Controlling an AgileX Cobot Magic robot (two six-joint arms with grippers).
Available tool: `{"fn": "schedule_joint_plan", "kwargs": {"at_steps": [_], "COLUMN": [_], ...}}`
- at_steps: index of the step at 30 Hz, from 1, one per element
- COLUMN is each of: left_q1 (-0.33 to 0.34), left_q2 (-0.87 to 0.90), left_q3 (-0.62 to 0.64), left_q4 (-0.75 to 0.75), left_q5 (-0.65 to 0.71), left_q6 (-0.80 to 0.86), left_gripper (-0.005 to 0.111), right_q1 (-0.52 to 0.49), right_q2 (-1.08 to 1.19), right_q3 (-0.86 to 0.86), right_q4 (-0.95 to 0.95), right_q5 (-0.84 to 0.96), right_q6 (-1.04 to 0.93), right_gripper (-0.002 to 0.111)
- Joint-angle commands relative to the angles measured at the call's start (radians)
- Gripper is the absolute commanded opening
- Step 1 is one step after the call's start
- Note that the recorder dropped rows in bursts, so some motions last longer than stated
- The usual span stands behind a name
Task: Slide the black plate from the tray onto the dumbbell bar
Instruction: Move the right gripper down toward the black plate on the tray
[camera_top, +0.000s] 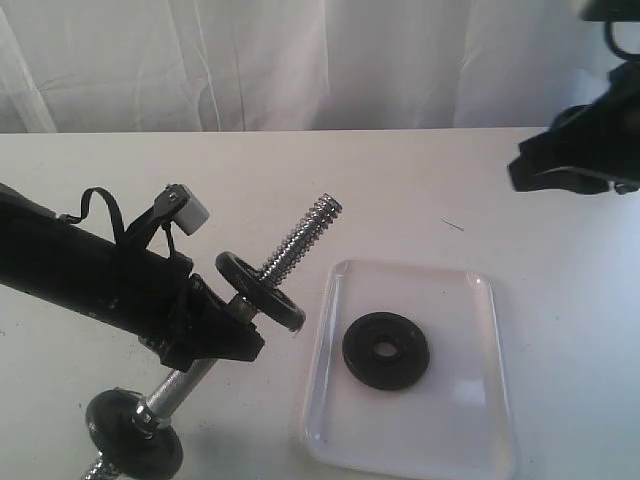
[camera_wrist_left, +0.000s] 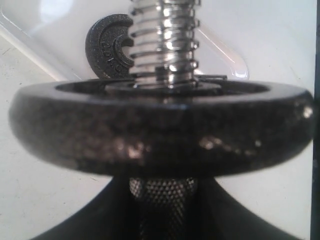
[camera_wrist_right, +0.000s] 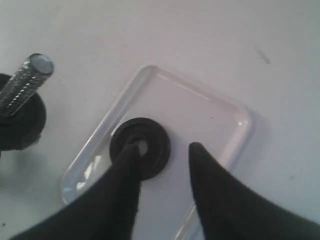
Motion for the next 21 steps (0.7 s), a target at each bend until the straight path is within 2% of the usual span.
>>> {"fn": "schedule_joint_plan", "kwargs": {"at_steps": [1, 4, 9, 16, 21], "left_q1": [0.000, 0.000, 0.000, 0.000, 0.000], "left_q2": [-0.047, -0.047, -0.047, -0.047, -0.047], "left_q3": [-0.021, -0.021, -0.021, -0.021, -0.021], "left_q4": [-0.104, -0.084, -0.081, -0.082, -0.082], "left_q5": [0.138, 0.131, 0.128, 0.120, 0.106], "left_q6": [0.012, 0.012, 0.012, 0.012, 0.012], "left_gripper": [0.000, 0.000, 0.000, 0.000, 0.000], "right_q1": [-0.002, -0.002, 0.009, 0.010, 0.010], "right_q2": [0.114, 0.163, 0.221, 0.222, 0.228], "right_q3": [-0.060, -0.069, -0.071, -0.071, -0.071], "right_q4": [0.085, 0.092, 0.121, 0.153, 0.176], "right_q5": [0.048, 0.075, 0.107, 0.087, 0.118], "right_q6": [-0.127, -0.141, -0.147, -0.015, -0.015], "right_gripper": [0.067, 0.082, 0.082, 0.083, 0.095]}}
